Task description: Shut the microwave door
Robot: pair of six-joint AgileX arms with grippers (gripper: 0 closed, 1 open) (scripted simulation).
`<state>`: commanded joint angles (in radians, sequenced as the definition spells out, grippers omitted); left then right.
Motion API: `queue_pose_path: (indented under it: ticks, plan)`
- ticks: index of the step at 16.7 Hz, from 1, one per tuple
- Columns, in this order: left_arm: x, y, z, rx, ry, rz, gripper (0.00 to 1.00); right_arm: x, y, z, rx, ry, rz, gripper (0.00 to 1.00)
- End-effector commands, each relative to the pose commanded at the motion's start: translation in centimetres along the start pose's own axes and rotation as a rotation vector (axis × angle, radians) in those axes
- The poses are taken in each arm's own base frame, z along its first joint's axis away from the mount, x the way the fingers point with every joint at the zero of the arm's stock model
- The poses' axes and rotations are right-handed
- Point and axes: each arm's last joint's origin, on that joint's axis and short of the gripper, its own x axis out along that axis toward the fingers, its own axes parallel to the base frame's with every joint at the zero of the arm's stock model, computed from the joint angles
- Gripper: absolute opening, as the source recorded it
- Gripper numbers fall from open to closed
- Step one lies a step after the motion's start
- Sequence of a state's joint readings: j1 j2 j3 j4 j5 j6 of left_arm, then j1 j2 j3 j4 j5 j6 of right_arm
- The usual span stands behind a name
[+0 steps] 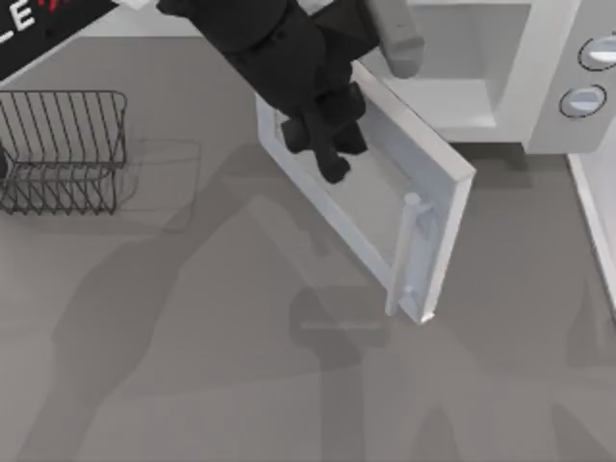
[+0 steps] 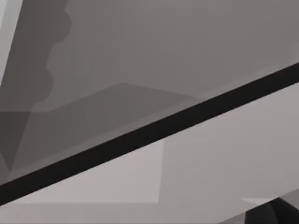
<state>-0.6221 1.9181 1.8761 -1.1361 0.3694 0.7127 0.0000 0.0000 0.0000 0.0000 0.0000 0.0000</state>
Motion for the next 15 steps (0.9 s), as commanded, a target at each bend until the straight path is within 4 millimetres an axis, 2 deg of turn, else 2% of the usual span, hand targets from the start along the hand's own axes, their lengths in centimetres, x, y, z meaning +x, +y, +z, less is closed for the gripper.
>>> queue_pose_path:
  ticks: [5, 10, 15]
  plan:
    - [0.7, -0.3, 1.1, 0.000, 0.000, 0.000, 0.00, 0.0, 0.0, 0.0, 0.000, 0.000, 0.000, 1.00]
    - [0.6, -0.2, 1.0, -0.004, 0.000, 0.000, 0.00, 0.0, 0.0, 0.0, 0.000, 0.000, 0.000, 1.00]
    - [3.0, -0.8, 1.4, -0.023, 0.055, -0.070, 0.00, 0.0, 0.0, 0.0, 0.000, 0.000, 0.000, 1.00]
